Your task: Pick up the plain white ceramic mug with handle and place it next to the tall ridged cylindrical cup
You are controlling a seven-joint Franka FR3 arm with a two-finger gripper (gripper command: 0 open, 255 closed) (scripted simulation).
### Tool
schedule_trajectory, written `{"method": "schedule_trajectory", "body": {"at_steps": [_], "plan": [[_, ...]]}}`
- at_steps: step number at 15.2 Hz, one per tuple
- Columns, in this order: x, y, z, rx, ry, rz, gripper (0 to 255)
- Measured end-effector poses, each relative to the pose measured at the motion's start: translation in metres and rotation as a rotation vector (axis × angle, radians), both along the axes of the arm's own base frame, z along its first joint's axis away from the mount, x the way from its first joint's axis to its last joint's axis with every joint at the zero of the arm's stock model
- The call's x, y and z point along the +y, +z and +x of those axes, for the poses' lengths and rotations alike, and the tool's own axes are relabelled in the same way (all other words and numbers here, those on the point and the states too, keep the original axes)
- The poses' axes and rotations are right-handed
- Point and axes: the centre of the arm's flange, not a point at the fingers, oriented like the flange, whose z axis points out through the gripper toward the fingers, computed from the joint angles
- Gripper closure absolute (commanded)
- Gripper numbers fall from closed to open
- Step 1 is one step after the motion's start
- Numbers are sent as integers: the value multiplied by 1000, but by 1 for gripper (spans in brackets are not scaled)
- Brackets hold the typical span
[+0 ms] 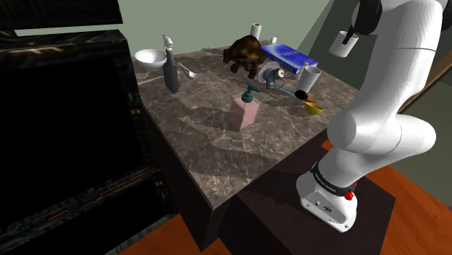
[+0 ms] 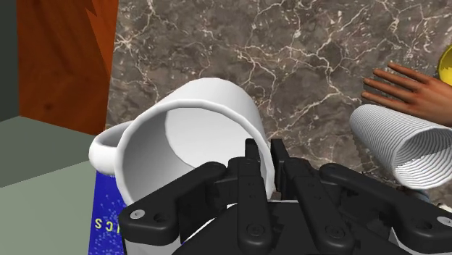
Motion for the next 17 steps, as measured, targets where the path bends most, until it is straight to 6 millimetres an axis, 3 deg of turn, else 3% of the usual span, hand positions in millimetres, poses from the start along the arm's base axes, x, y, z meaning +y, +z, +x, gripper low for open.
{"method": "schedule_trajectory", "body": {"at_steps": [17], "plan": [[1,-89,1,0,0,0,255]]}}
